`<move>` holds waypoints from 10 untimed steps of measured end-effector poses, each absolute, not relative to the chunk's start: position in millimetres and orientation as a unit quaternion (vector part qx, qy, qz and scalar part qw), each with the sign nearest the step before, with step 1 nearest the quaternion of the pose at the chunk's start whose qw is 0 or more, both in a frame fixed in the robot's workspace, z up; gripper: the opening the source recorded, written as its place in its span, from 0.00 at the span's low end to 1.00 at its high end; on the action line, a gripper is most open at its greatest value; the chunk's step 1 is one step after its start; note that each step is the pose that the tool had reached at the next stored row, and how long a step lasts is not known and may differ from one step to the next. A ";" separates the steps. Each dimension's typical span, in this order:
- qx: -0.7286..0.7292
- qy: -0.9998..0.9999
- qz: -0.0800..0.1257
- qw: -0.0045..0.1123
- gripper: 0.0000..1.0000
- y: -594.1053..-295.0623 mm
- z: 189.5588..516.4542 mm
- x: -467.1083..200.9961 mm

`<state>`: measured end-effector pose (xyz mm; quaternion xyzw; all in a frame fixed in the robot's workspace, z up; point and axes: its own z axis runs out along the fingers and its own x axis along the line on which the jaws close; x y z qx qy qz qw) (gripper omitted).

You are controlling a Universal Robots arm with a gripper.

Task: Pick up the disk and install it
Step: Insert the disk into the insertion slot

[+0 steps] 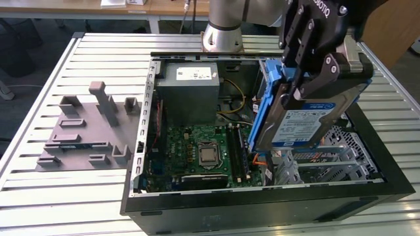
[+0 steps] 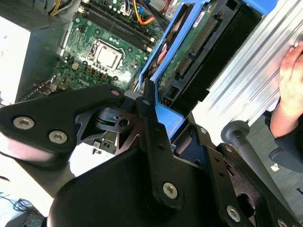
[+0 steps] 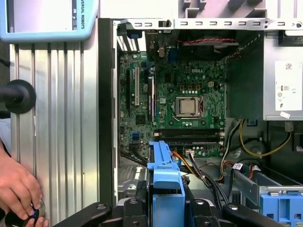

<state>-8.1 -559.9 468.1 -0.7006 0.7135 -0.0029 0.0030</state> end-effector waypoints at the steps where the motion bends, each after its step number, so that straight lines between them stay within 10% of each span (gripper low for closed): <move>1: -0.701 0.714 -0.003 0.003 0.36 -560.1 467.8 -6.0; 10: -0.701 0.714 -0.003 0.003 0.36 -561.6 465.1 9.2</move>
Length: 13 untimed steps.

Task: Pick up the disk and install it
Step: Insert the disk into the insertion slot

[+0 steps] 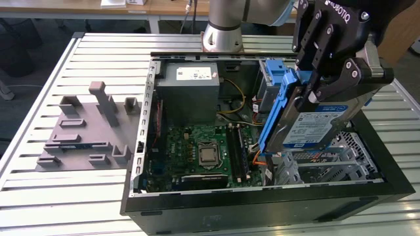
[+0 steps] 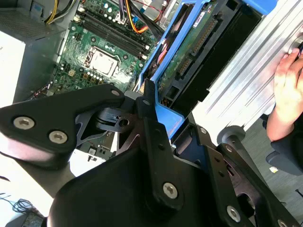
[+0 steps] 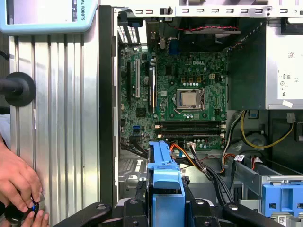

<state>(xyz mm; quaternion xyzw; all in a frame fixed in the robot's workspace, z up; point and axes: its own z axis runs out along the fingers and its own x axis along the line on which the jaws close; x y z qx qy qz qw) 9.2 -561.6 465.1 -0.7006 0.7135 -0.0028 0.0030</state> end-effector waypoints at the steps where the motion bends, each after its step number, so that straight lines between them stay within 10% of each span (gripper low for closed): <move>1: -0.701 0.714 -0.003 0.003 0.36 -561.6 464.8 10.4; 13: -0.701 0.714 -0.003 0.003 0.36 -561.6 460.9 28.1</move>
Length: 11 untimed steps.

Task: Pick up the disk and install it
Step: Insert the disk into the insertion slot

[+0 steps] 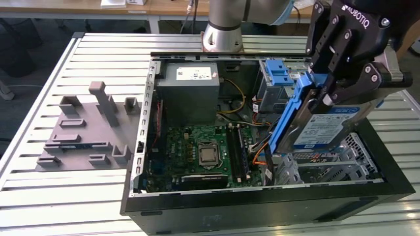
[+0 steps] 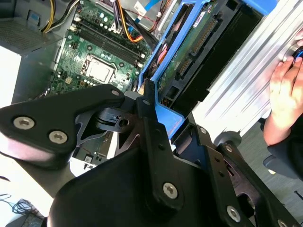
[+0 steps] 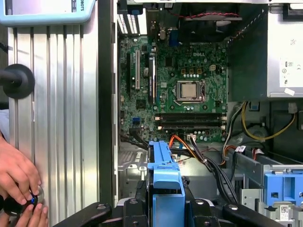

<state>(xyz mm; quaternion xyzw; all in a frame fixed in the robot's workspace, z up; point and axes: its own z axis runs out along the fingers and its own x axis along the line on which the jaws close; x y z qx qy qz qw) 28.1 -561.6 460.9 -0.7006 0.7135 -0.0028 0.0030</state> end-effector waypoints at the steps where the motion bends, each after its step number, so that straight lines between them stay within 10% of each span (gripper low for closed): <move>1: -0.701 0.714 -0.003 0.003 0.36 -561.6 460.5 29.5; 11: -0.701 0.714 -0.003 0.003 0.36 -561.6 457.0 51.9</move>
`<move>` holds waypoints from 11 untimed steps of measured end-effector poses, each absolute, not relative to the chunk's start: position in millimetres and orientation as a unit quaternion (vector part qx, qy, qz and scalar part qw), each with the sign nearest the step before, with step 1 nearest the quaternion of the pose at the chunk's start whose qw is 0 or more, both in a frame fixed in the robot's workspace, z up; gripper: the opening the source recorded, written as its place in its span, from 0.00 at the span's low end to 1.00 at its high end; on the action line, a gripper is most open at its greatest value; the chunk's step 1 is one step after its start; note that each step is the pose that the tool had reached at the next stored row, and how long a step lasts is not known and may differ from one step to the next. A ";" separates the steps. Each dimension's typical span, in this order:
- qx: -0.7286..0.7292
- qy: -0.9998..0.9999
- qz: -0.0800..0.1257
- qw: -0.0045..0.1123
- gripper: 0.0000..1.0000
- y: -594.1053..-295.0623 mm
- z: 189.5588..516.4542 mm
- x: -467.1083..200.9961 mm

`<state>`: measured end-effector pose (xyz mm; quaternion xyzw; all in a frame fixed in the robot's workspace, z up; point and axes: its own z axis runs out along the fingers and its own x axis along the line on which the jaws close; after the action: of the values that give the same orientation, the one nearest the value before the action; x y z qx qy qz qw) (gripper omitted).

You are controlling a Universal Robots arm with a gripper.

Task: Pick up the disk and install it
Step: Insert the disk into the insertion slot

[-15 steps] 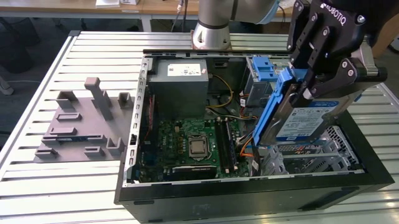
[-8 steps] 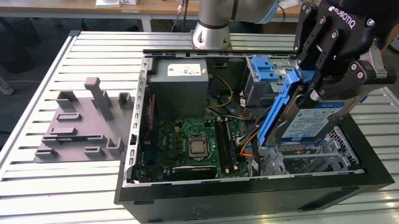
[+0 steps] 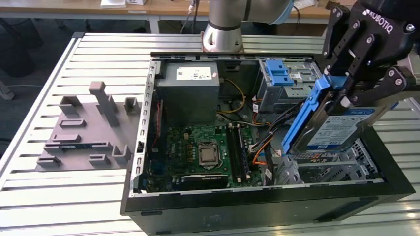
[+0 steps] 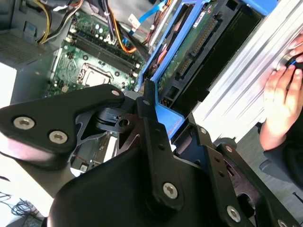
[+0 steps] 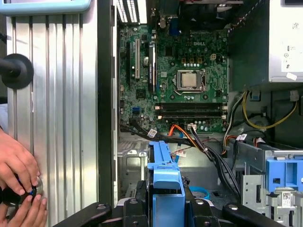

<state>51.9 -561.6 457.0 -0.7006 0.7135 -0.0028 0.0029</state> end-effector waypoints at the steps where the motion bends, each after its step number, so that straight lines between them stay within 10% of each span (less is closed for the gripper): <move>1: -0.701 0.714 -0.003 0.003 0.36 -561.6 456.7 54.7; 11: -0.706 0.708 -0.003 0.003 0.36 -561.6 452.2 68.8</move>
<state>68.8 -561.6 452.2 -0.7065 0.7077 -0.0030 0.0032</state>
